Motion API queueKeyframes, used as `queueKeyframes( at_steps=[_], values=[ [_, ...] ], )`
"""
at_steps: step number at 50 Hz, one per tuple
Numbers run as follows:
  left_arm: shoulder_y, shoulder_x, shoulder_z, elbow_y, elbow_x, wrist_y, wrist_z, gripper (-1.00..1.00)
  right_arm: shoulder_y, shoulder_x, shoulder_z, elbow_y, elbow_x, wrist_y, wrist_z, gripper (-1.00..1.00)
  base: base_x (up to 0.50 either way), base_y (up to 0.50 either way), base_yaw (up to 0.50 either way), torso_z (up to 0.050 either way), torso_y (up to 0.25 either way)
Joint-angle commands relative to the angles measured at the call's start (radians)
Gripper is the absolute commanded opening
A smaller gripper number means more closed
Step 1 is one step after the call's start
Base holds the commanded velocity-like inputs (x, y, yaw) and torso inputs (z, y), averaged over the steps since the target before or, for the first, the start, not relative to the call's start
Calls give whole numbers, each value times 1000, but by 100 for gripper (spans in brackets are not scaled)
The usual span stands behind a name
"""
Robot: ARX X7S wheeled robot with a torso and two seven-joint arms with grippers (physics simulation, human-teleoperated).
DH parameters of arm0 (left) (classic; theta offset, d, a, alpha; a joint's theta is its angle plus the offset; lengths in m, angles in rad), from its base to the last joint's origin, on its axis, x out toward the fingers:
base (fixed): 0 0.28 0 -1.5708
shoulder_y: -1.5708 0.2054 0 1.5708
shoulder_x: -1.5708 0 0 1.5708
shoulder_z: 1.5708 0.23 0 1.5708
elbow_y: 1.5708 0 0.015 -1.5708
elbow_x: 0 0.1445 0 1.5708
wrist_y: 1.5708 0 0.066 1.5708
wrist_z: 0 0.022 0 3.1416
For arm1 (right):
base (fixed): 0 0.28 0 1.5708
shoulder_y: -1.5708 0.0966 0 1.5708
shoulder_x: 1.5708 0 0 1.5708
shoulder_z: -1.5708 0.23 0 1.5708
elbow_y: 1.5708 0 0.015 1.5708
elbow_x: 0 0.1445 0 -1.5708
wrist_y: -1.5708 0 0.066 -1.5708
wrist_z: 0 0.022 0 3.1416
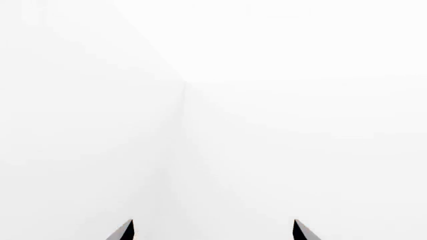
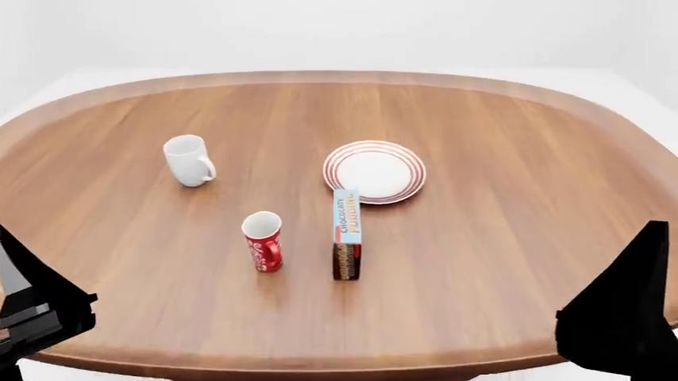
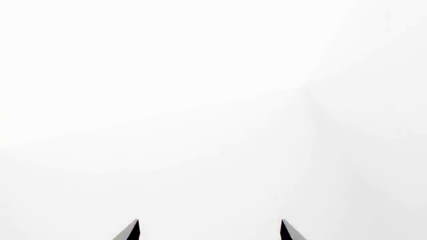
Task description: Pick up the white mug and put it on the plate, and put the chocolate pudding to the right of the plate.
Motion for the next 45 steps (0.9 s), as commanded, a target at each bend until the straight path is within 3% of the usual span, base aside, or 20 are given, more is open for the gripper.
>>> queueKeyframes(
  at_steps=[1, 45],
  values=[
    [11, 10, -29, 15, 1, 1, 8, 100, -13, -8, -9, -17, -37, -8, -31, 100, 500, 0, 0, 0, 0],
    [9, -18, 13, -14, 0, 5, -21, 100, -16, 27, -66, 21, -54, -28, -24, 100, 500, 0, 0, 0, 0]
  ],
)
